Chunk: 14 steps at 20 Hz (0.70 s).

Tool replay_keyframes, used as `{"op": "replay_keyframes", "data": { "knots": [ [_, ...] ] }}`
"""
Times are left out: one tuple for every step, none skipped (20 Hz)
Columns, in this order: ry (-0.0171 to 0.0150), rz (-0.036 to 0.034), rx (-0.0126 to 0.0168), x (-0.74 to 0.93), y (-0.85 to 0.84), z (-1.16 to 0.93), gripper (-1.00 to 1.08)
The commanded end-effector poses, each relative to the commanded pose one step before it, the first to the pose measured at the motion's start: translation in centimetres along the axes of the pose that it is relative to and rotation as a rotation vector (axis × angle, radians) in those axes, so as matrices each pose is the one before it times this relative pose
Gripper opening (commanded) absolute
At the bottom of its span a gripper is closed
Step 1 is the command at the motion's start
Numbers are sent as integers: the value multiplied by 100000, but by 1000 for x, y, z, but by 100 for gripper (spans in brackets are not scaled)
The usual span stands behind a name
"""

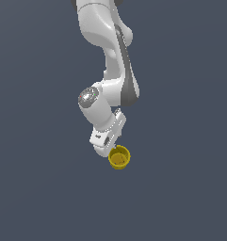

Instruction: Pick up the object and move it to a goal position.

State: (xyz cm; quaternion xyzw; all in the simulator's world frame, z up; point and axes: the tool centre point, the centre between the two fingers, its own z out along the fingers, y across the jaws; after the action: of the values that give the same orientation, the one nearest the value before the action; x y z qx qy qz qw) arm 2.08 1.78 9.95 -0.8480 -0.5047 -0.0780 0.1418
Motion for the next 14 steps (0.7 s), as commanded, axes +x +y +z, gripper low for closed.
{"op": "replay_keyframes", "data": {
  "knots": [
    [1822,-5305,384,-42,140,107,28],
    [726,-2061,113,-21,56,36,28],
    [733,-2059,90,-21,57,32,28],
    [740,-2058,68,-22,57,28,28],
    [746,-2056,45,-23,58,24,28],
    [751,-2056,21,-22,58,20,28],
    [755,-2053,-2,-24,59,16,28],
    [759,-2053,-26,-23,59,12,28],
    [761,-2051,-50,-25,60,8,28],
    [763,-2050,-74,-25,61,4,28],
    [765,-2049,-98,-26,62,0,28],
    [765,-2048,-123,-26,63,-4,28],
    [765,-2047,-147,-27,63,-8,28],
    [764,-2046,-172,-28,64,-12,28]
  ]
}}
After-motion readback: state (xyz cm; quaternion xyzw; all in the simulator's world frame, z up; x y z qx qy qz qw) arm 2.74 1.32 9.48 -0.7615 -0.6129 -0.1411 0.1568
